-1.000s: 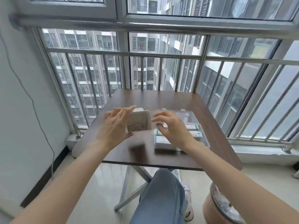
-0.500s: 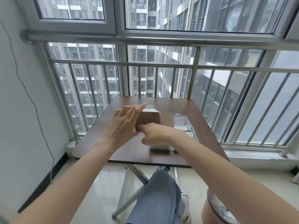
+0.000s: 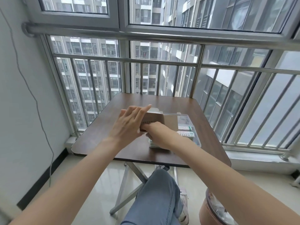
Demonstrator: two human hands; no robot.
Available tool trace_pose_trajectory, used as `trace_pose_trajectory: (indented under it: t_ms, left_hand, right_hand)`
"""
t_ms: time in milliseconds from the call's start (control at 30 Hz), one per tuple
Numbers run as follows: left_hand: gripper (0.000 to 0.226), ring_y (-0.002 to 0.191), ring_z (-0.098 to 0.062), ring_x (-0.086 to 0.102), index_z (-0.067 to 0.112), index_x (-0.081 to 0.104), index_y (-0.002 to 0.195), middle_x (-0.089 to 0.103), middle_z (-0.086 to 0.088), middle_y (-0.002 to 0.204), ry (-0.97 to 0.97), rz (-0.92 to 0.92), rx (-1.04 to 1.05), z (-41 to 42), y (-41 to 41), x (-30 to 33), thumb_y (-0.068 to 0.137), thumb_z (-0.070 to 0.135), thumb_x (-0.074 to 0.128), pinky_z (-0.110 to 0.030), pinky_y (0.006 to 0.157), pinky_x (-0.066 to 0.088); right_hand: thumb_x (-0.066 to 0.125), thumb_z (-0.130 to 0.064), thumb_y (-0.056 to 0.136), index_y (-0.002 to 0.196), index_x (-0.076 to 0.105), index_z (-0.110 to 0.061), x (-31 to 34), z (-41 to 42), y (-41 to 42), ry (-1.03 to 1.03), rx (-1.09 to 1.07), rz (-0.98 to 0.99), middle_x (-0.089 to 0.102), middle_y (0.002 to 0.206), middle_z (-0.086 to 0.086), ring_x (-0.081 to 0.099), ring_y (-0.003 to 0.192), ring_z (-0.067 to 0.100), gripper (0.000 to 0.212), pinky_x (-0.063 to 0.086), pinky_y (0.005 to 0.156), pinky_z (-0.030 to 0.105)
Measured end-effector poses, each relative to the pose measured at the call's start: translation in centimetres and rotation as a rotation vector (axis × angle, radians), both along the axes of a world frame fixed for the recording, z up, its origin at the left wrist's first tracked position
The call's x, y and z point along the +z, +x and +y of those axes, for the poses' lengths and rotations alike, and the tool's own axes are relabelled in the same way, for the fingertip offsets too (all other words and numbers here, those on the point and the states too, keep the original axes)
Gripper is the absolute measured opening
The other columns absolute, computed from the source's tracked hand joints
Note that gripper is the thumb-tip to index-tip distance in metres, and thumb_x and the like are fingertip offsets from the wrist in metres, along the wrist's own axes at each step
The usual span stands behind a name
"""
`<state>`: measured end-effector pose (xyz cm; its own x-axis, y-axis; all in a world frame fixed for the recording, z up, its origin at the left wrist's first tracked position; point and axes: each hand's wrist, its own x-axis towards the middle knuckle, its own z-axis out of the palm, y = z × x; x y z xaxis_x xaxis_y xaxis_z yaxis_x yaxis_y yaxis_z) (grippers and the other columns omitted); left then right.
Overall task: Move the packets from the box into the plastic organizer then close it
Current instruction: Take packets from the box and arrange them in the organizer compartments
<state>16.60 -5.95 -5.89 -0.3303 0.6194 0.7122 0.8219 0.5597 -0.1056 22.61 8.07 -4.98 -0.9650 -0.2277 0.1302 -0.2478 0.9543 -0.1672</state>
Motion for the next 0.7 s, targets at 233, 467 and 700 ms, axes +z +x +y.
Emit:
trace_pose_trajectory:
  t_ms: [233,467,700]
  left_hand:
    - [0.083,0.106,-0.019,0.042,0.019,0.047,0.123,0.06,0.001,0.115,0.049,-0.045,0.032,-1.0,-1.4,-0.6,0.051,0.031,0.087,-0.032,0.077,0.029]
    - [0.084,0.112,-0.021,0.042,0.021,0.046,0.127,0.058,-0.001,0.12,0.017,-0.198,0.089,-2.3,-3.4,-1.9,0.055,0.031,0.088,-0.041,0.079,0.04]
    - [0.093,0.136,-0.019,0.023,0.029,0.024,0.147,0.033,0.007,0.145,-0.211,-0.678,0.292,-2.9,-6.6,-1.7,0.071,0.037,0.077,-0.049,0.11,0.024]
  right_hand:
    - [0.069,-0.004,0.08,0.095,0.074,-0.005,0.0,0.3,-1.2,-0.247,0.157,0.231,0.073,0.089,0.012,0.065,0.084,0.031,0.016,0.048,0.076,0.038]
    - [0.071,0.0,0.075,0.081,0.074,-0.004,-0.5,-0.3,-2.5,-0.6,0.093,0.36,0.072,0.074,0.008,0.063,0.062,0.004,0.008,0.049,0.064,0.014]
    - [0.071,-0.003,0.08,0.077,0.068,-0.008,0.1,-0.1,-4.7,-1.305,-0.342,0.109,0.066,0.096,0.019,0.07,0.078,0.022,0.007,0.057,0.058,0.024]
